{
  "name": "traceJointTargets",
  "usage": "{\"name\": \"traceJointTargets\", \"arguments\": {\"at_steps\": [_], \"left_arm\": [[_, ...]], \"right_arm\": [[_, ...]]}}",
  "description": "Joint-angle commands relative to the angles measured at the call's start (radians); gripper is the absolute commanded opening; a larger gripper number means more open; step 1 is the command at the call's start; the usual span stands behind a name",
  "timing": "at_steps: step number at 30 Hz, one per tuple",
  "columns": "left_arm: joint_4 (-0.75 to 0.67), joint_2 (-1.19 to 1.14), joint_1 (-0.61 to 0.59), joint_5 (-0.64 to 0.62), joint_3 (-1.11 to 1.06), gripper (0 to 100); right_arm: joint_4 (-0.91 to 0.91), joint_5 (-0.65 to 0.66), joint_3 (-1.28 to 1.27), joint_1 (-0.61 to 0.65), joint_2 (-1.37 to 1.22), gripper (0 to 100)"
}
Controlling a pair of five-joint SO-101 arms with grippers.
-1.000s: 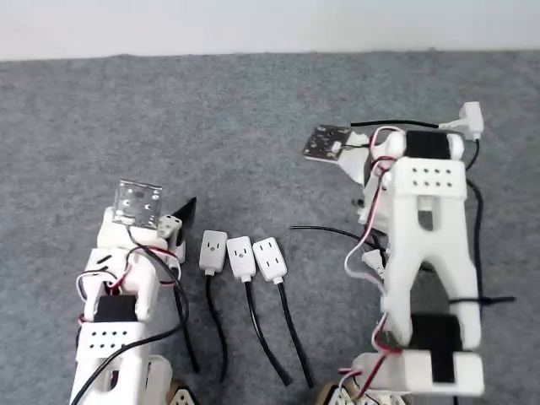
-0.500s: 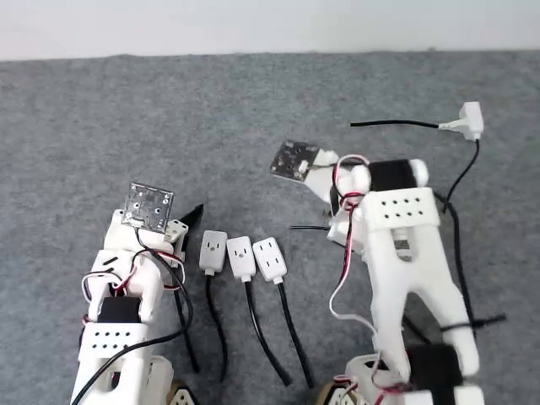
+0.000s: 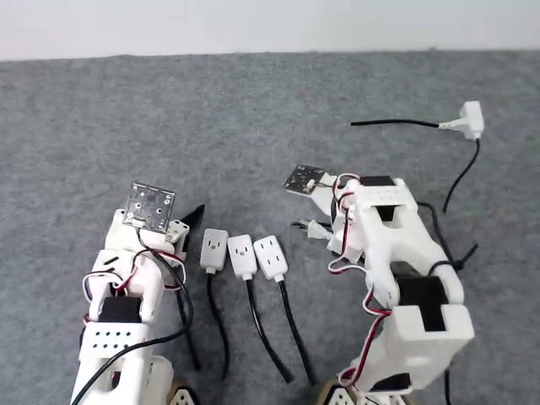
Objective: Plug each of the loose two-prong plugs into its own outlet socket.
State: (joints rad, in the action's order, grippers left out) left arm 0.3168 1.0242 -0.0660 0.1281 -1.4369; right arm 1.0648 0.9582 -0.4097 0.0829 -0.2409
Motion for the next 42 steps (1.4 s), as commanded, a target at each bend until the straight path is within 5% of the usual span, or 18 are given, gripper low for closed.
{"name": "traceJointTargets", "arguments": {"at_steps": [1, 14, 42], "left_arm": [[-0.031, 0.003, 0.008, 0.009, 0.012, 31], [-0.032, 0.002, 0.008, 0.009, 0.012, 31], [-0.032, 0.002, 0.008, 0.009, 0.012, 31]], "right_arm": [[0.001, -0.008, 0.081, -0.027, -0.05, 13.6], [0.005, -0.015, 0.121, 0.122, -0.053, 20.6], [0.09, -0.121, 0.285, 0.208, -0.117, 20.8]]}}
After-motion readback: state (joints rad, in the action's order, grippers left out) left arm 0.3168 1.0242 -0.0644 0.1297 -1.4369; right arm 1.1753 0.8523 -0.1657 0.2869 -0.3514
